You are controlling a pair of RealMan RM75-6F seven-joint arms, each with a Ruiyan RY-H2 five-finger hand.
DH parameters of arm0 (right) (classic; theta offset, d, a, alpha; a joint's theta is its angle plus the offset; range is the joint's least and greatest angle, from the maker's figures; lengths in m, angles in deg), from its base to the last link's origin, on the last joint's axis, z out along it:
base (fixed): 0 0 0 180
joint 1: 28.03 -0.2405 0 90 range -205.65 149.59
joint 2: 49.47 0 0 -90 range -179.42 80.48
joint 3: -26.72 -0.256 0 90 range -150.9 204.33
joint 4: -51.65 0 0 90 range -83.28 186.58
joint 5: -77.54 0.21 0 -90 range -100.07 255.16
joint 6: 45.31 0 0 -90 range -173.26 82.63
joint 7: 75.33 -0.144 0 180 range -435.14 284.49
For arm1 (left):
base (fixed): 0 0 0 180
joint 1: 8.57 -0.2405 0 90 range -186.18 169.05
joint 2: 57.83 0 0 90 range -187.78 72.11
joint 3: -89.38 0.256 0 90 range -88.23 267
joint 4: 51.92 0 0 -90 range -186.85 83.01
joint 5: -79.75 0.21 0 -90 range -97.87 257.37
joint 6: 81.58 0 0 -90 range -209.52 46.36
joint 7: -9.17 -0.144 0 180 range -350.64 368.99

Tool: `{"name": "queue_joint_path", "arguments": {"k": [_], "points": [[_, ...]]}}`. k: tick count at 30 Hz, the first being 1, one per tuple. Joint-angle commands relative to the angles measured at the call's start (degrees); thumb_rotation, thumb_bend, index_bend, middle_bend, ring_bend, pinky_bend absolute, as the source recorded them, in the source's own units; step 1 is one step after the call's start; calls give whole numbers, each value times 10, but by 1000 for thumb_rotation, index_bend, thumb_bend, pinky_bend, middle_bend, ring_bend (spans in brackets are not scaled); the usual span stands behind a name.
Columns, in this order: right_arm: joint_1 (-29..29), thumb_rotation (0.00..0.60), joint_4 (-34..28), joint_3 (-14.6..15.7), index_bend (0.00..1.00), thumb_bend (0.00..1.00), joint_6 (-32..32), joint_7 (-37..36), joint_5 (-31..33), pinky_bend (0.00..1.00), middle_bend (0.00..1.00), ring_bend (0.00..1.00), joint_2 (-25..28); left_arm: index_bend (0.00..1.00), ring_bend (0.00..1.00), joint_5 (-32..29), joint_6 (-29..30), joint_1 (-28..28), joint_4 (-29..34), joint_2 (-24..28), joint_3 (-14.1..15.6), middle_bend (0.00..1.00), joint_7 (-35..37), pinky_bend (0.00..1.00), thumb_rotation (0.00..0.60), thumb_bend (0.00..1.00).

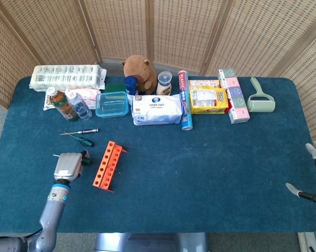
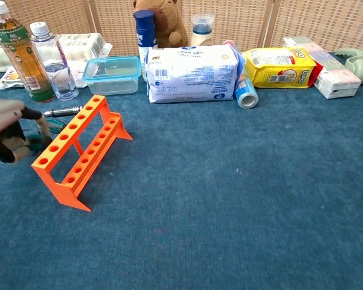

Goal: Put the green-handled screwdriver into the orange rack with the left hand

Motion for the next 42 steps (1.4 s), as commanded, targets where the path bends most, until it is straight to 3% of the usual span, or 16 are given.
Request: {"name": "queue_joint_path", "arguments": {"k": [1, 14, 26, 42], "points": [[-1, 600, 0, 1, 26, 90, -1, 3, -1, 0, 0, 0, -1, 493, 893, 29, 19, -16, 41, 42, -2, 954, 34, 902, 600, 488], [-3, 600, -2, 3, 26, 90, -4, 23, -2, 0, 0, 0, -8, 494, 893, 124, 54, -61, 165, 179, -3, 954, 160, 902, 600, 488], [-3, 600, -3, 1, 26, 90, -3, 32, 4, 0, 0, 0, -12, 503, 893, 191, 70, -82, 250, 249, 5, 954, 192, 902, 600, 488], [-2, 600, -2, 0, 26, 91, -1, 29, 4, 0, 0, 0, -10, 504, 893, 323, 59, -125, 376, 376, 71, 954, 251, 902, 600, 488]]}}
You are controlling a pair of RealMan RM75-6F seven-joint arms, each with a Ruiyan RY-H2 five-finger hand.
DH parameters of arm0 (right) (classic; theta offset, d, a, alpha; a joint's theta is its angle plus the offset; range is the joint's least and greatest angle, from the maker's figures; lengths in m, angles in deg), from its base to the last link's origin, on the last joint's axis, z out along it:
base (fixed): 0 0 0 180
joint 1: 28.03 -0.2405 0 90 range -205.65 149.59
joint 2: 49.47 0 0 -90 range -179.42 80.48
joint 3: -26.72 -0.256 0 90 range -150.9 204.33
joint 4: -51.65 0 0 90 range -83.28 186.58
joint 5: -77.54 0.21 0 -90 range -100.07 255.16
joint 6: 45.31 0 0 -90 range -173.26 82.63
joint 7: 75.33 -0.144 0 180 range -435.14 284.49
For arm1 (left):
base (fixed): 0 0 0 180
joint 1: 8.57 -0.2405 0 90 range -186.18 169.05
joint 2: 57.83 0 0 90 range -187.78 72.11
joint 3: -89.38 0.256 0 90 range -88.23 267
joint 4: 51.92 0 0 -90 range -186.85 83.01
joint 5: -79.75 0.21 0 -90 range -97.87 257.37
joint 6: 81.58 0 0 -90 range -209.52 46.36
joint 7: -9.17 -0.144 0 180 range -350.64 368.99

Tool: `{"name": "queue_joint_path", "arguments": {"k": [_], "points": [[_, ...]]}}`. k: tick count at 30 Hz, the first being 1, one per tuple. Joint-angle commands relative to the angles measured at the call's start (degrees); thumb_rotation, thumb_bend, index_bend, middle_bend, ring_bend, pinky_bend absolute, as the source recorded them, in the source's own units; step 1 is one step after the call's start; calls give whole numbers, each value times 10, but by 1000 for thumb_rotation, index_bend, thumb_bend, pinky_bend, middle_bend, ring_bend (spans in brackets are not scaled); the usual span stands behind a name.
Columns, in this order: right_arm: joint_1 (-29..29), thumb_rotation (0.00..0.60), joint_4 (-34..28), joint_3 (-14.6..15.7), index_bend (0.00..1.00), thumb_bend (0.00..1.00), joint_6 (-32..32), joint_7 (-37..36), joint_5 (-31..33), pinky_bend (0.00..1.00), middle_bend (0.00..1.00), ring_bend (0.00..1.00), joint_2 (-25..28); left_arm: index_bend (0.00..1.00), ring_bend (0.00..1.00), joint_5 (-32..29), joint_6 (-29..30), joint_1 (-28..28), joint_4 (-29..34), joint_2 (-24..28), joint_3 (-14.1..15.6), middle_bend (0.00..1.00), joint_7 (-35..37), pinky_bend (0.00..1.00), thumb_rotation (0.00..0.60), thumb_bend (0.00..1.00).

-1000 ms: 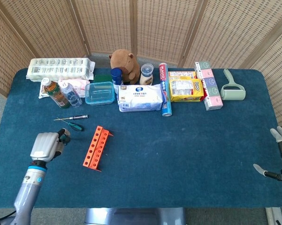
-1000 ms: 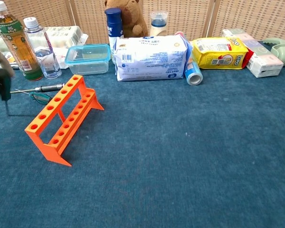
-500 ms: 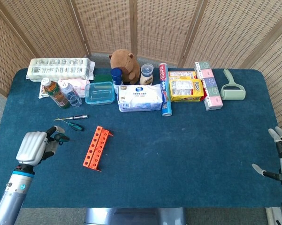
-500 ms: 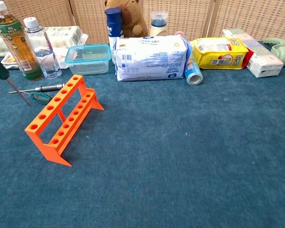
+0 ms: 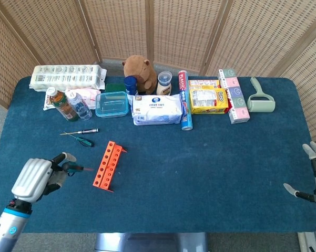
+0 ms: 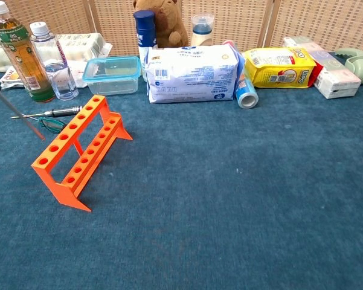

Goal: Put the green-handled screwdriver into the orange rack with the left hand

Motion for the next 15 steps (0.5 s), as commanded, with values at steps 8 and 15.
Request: {"name": "queue_joint_path", "arguments": {"k": [8, 15], "points": [[0, 600, -1, 1, 26, 91, 1, 5, -1, 0, 0, 0, -1, 503, 893, 67, -19, -17, 22, 65, 30, 954, 87, 902, 600, 489], [1, 600, -1, 0, 26, 91, 1, 4, 1, 0, 0, 0, -1, 503, 893, 100, -44, -13, 22, 88, 39, 954, 143, 902, 600, 488]]}}
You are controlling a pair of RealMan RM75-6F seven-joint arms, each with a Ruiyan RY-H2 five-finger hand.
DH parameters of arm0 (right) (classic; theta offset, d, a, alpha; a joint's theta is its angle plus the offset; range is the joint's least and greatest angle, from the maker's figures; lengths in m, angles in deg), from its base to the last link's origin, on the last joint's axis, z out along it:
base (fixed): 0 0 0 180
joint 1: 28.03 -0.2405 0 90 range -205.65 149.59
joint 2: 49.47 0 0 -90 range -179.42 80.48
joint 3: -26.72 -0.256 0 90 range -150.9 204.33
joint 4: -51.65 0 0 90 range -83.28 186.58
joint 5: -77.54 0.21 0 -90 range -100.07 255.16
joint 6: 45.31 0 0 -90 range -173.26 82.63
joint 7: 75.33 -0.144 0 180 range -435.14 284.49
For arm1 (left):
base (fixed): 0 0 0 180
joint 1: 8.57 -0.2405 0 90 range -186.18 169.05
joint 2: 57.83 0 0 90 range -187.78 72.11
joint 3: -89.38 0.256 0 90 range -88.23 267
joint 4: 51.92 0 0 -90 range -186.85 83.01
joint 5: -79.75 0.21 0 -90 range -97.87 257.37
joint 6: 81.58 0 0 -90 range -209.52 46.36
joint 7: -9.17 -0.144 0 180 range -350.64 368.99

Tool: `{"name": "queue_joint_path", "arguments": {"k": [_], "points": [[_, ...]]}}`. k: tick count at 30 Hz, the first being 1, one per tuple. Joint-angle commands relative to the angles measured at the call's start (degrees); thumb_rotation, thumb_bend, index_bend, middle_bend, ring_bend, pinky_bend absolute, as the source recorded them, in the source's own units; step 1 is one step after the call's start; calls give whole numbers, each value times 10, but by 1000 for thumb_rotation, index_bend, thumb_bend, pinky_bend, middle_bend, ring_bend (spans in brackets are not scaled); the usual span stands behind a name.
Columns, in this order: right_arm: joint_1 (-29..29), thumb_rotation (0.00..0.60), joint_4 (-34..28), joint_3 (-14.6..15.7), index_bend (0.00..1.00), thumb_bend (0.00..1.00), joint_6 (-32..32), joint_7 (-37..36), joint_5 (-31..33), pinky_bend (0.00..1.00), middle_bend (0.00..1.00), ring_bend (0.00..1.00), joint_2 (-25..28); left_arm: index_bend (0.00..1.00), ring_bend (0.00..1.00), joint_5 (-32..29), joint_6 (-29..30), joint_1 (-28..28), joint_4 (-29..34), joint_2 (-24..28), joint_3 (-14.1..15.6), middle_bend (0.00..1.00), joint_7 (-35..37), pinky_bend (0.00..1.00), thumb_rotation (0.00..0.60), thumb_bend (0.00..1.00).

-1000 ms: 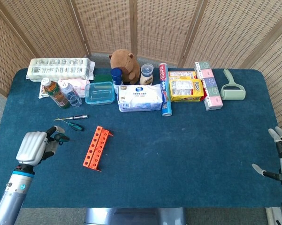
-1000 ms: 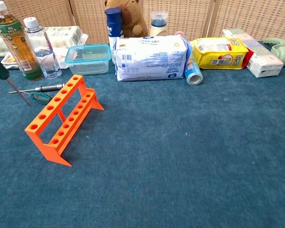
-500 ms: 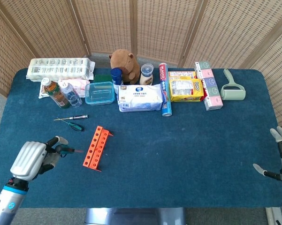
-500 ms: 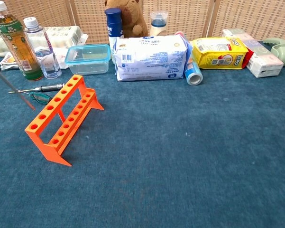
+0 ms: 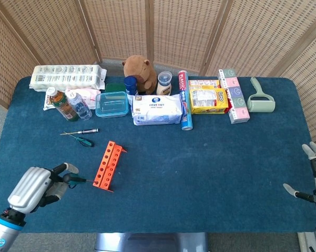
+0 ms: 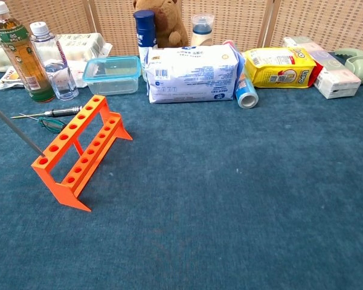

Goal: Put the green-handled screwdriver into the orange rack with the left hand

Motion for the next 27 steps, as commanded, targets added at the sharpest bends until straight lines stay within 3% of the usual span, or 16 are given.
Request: {"name": "queue_joint_path", "arguments": {"k": [1, 11, 27], "points": [[0, 600, 1, -1, 26, 90, -1, -2, 1, 0, 0, 0, 1, 503, 893, 20, -12, 1, 0, 14, 8, 954, 25, 902, 600, 489], [1, 600, 0, -1, 26, 90, 1, -5, 0, 0, 0, 0, 2, 503, 893, 22, -21, 0, 0, 37, 9, 954, 49, 903, 600, 488], [1, 600, 0, -1, 26, 90, 0, -2, 2, 0, 0, 0, 1, 503, 893, -23, -12, -2, 0, 32, -13, 954, 22, 902, 600, 488]]}}
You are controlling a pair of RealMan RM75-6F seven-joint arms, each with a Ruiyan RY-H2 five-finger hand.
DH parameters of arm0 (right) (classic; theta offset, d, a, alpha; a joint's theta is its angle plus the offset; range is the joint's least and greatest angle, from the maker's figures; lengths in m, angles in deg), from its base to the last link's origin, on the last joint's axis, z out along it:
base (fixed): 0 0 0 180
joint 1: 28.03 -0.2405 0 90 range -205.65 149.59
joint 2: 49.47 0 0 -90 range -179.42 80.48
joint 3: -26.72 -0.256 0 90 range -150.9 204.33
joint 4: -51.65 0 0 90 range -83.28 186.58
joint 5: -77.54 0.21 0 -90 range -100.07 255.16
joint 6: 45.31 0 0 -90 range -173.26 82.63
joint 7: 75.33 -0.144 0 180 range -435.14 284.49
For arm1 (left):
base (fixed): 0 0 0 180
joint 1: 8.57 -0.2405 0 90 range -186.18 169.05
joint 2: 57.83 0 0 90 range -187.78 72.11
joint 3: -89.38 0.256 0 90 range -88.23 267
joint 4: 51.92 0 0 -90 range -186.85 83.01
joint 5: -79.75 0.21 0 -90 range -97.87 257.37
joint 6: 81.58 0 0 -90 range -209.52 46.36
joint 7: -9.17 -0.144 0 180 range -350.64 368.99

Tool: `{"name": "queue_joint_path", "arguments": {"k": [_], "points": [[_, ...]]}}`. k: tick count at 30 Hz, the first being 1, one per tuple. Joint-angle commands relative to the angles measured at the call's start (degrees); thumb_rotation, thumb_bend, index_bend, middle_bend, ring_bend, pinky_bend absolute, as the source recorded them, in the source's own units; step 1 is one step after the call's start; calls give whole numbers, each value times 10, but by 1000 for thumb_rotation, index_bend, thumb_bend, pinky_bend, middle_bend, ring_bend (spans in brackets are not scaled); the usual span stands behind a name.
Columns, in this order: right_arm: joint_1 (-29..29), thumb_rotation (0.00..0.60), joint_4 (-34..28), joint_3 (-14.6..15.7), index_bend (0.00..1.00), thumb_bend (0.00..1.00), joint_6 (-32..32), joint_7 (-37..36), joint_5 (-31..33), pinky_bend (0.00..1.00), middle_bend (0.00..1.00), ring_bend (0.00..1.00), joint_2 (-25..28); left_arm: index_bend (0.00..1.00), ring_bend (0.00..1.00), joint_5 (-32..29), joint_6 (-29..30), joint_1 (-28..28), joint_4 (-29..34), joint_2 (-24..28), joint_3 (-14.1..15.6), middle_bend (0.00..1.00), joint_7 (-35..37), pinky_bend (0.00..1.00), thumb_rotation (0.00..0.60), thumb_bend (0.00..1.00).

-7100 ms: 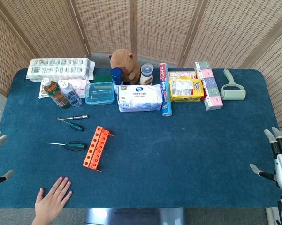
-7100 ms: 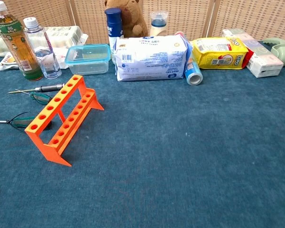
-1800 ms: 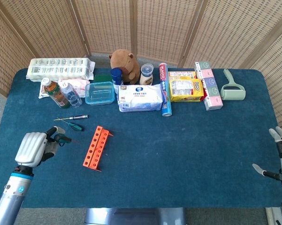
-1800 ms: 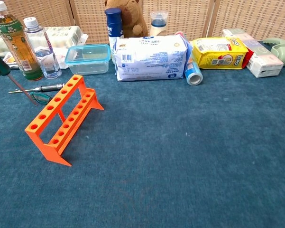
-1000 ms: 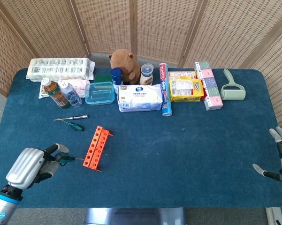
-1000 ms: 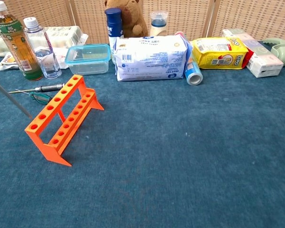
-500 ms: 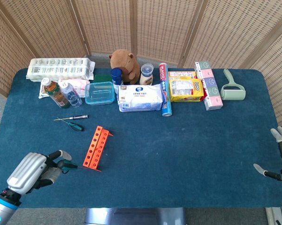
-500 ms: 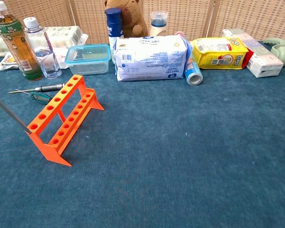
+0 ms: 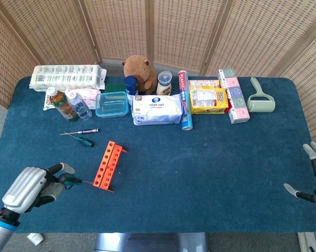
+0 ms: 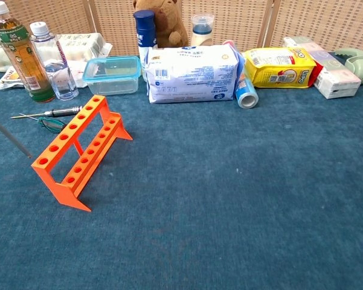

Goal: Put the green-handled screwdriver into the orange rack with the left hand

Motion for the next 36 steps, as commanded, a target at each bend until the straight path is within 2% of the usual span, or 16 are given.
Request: {"name": "queue_joint_path", "arguments": {"k": [1, 36], "points": [[0, 600, 0, 0, 26, 91, 0, 0, 1, 0, 0, 0, 0, 503, 893, -11, 1, 0, 0, -7, -5, 954, -13, 902, 600, 488], [1, 600, 1, -2, 26, 90, -1, -7, 3, 0, 0, 0, 3, 503, 893, -38, -28, 14, 0, -39, -23, 954, -43, 902, 600, 489]]}}
